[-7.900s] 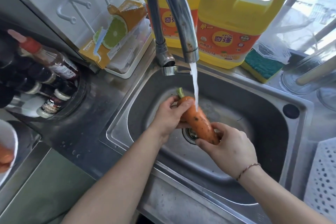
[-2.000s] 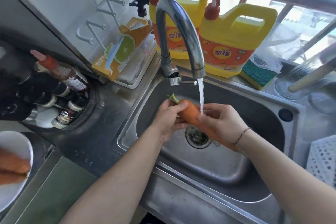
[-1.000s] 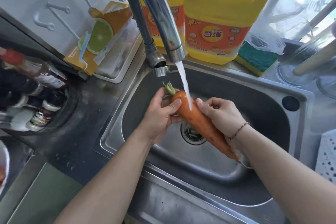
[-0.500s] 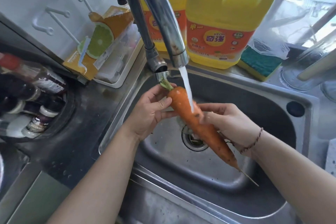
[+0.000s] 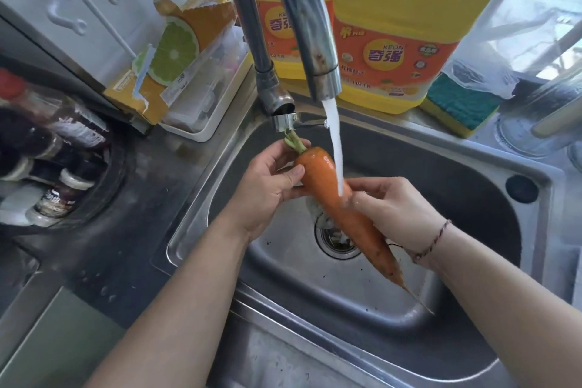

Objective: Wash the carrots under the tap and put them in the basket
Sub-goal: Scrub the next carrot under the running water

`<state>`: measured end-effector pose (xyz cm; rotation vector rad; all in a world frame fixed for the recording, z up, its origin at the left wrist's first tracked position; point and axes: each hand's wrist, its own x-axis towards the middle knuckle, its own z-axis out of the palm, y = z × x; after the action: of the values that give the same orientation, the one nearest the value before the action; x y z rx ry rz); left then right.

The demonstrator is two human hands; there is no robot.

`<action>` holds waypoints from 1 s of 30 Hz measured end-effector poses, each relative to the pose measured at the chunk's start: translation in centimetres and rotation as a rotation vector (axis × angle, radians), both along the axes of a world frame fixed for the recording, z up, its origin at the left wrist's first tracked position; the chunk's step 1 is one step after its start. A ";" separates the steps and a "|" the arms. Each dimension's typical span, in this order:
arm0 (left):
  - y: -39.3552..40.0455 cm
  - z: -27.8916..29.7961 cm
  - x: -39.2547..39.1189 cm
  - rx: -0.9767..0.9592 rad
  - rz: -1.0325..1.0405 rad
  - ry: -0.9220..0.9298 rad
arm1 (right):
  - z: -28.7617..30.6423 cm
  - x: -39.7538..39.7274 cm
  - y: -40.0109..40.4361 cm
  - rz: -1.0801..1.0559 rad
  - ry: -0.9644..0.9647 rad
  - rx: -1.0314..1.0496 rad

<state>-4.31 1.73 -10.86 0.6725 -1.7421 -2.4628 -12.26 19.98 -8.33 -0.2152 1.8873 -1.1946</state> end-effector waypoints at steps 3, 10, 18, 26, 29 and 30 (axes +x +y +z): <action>0.0 0.2 -0.1 0.073 0.031 -0.017 | 0.6 -0.5 -0.2 0.082 0.059 -0.011; 0.8 1.3 0.0 -0.020 0.055 -0.129 | 1.1 -0.5 -0.6 0.243 0.251 -0.038; 1.9 1.2 -0.1 -0.072 0.139 -0.138 | 0.9 -0.5 -0.5 0.297 0.667 0.001; 2.7 1.9 -0.7 -0.112 0.156 -0.132 | 2.0 -1.6 -1.1 0.436 0.699 0.171; 2.8 2.2 -0.9 -0.136 0.158 -0.126 | 2.3 -1.7 -1.2 0.459 0.732 0.213; 2.8 2.2 -1.0 -0.143 0.155 -0.125 | 2.3 -1.7 -1.3 0.463 0.743 0.222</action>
<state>-5.29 4.58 -8.63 0.9260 -1.8109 -2.2145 -14.00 18.72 -6.03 -1.0233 2.3865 -0.6095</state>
